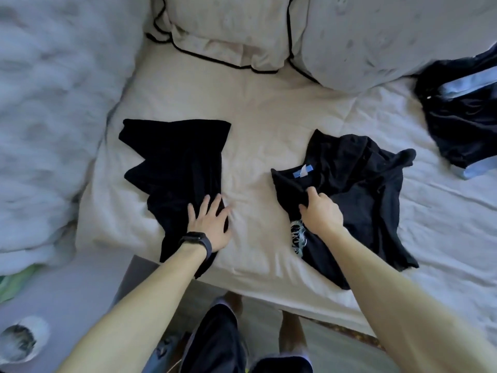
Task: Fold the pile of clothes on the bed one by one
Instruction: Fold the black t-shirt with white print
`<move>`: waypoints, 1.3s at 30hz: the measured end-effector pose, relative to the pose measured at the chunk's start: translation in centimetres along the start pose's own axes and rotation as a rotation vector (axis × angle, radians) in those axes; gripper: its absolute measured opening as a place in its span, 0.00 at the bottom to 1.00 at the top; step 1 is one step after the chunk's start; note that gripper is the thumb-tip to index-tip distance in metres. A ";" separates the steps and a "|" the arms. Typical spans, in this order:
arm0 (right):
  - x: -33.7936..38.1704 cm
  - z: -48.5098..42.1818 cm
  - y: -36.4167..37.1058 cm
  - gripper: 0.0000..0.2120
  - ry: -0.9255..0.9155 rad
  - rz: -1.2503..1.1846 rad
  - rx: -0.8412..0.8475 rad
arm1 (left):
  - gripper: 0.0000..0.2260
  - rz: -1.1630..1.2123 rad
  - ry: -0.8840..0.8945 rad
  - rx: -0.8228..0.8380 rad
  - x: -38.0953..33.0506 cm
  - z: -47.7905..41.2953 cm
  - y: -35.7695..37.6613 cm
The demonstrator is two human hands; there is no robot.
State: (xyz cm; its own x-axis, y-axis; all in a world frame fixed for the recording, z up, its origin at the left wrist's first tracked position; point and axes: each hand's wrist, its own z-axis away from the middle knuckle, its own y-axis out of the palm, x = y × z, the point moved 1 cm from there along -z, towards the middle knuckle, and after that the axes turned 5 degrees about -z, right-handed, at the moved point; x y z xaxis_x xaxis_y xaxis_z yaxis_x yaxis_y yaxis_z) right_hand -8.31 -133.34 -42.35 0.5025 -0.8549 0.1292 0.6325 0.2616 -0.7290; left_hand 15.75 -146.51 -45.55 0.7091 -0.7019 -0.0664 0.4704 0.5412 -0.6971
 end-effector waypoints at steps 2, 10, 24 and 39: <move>-0.2 3.1 0.3 0.11 -0.015 -0.177 -0.109 | 0.26 0.165 -0.013 -0.066 -2.6 1.2 -1.6; -2.2 16.1 0.0 0.04 -0.153 -0.609 -0.101 | 0.32 1.232 -0.013 0.213 -15.2 6.3 -9.9; -15.9 22.8 -16.3 0.20 -0.357 -0.810 -0.260 | 0.17 0.557 0.319 -0.276 -24.6 19.8 -25.5; -14.6 28.2 -37.8 0.50 -0.743 -0.943 -0.317 | 0.10 0.134 0.630 -0.763 -30.7 39.0 -52.7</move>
State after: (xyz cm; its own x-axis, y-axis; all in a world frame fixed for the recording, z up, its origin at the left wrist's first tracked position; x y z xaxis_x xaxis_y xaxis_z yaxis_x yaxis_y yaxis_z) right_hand -22.99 -118.09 2.29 0.2068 -0.1621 0.9649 0.8095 -0.5255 -0.2618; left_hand -10.31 -135.47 21.07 0.2200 -0.8939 -0.3905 -0.2133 0.3465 -0.9135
